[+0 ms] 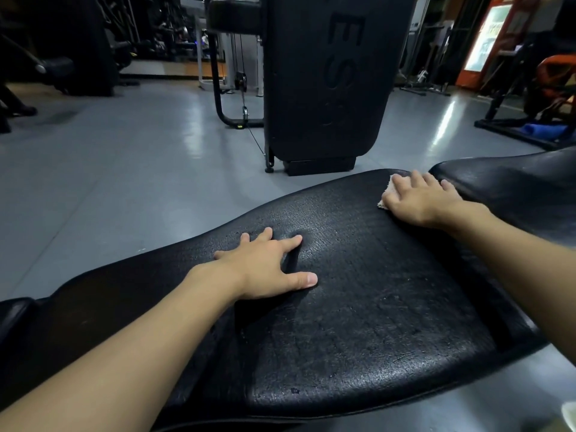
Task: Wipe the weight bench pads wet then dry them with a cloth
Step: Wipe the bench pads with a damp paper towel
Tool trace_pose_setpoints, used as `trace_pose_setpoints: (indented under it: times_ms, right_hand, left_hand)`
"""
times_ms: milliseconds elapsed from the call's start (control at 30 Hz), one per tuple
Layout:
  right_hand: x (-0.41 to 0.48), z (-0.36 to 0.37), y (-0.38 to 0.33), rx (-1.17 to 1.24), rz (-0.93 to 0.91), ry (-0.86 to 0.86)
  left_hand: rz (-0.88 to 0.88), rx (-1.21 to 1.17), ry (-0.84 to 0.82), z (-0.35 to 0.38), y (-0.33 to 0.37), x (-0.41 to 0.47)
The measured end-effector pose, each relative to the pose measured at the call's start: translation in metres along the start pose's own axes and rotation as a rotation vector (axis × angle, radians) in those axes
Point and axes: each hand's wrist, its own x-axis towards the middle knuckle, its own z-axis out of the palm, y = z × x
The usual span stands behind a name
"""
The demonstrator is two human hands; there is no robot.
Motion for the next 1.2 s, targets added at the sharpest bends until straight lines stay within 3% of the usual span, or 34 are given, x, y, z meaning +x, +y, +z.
trace_pose_setpoints:
  times_ms: [200, 433, 600, 733, 833, 933, 1100, 1200]
  right_hand:
    - [-0.019, 0.005, -0.051, -0.044, -0.104, -0.031]
    - [-0.045, 0.016, -0.110, 0.031, -0.357, -0.082]
    - [-0.045, 0.009, -0.059, 0.042, -0.223, -0.009]
    - [-0.043, 0.018, -0.055, 0.109, -0.244, -0.013]
    - [-0.039, 0.014, -0.052, 0.236, -0.235, 0.014]
    - [-0.039, 0.016, -0.049, 0.244, -0.244, 0.022]
    - [-0.045, 0.015, -0.051, 0.211, -0.258, 0.032]
    - [-0.049, 0.014, -0.056, 0.065, -0.240, 0.001]
  left_hand:
    - [0.015, -0.009, 0.015, 0.005, -0.001, -0.003]
    - [0.004, -0.103, 0.086, 0.010, 0.000, -0.010]
    - [0.000, -0.162, 0.068, -0.002, -0.003, 0.000]
    - [0.182, -0.120, 0.318, -0.012, 0.030, 0.032]
    - [0.316, -0.132, 0.262, -0.010, 0.065, 0.054]
    - [0.275, 0.010, 0.177, 0.001, 0.068, 0.070]
    - [0.162, 0.040, 0.136, 0.006, 0.027, 0.047]
    - [0.051, 0.128, 0.110, 0.004, 0.001, 0.026]
